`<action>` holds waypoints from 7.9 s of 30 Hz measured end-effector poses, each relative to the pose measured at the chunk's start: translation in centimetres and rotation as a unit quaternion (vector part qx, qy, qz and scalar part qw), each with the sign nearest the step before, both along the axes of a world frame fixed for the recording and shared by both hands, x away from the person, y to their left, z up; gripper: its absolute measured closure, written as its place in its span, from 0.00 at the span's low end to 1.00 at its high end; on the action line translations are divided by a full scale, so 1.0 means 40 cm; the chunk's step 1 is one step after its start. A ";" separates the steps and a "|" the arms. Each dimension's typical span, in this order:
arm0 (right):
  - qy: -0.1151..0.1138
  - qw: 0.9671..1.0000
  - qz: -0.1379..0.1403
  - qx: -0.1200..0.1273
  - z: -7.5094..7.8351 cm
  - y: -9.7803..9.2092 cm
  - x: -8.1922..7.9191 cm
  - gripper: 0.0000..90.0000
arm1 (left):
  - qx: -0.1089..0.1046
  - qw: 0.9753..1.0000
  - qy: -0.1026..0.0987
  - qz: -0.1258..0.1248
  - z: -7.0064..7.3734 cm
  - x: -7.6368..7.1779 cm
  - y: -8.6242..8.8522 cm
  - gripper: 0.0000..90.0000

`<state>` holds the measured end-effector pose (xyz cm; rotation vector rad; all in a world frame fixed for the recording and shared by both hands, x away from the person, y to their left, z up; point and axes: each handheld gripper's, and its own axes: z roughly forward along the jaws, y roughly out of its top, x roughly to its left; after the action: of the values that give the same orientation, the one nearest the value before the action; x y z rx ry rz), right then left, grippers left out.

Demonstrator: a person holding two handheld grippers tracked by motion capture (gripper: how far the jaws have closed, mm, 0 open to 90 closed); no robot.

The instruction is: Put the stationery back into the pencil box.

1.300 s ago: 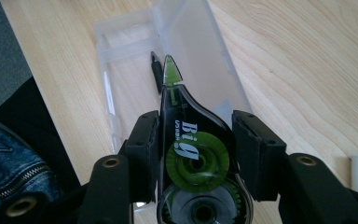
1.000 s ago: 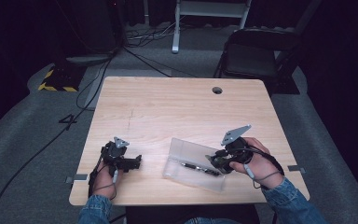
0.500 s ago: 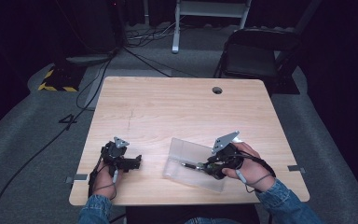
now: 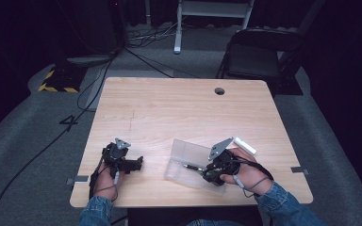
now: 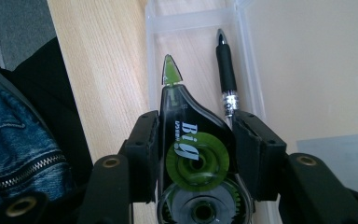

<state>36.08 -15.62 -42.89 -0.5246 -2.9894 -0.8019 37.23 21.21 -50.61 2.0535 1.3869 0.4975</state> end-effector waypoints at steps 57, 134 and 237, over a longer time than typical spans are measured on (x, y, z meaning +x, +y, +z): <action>0.030 0.998 0.029 -0.039 -0.064 0.011 0.007 0.59 | 0.000 1.000 0.000 0.000 0.000 0.000 0.000 0.00; -0.106 0.962 -0.243 0.059 0.016 -0.304 0.158 0.45 | 0.001 1.000 -0.001 -0.006 0.000 0.009 0.002 0.00; -0.075 0.985 -0.139 0.075 0.111 -0.210 0.072 0.80 | 0.003 1.000 -0.001 -0.008 0.000 0.009 0.003 0.00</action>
<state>38.98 -24.01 -38.43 -0.9289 -2.9930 -1.1202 37.58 21.32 -50.59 2.0654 1.3690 0.4973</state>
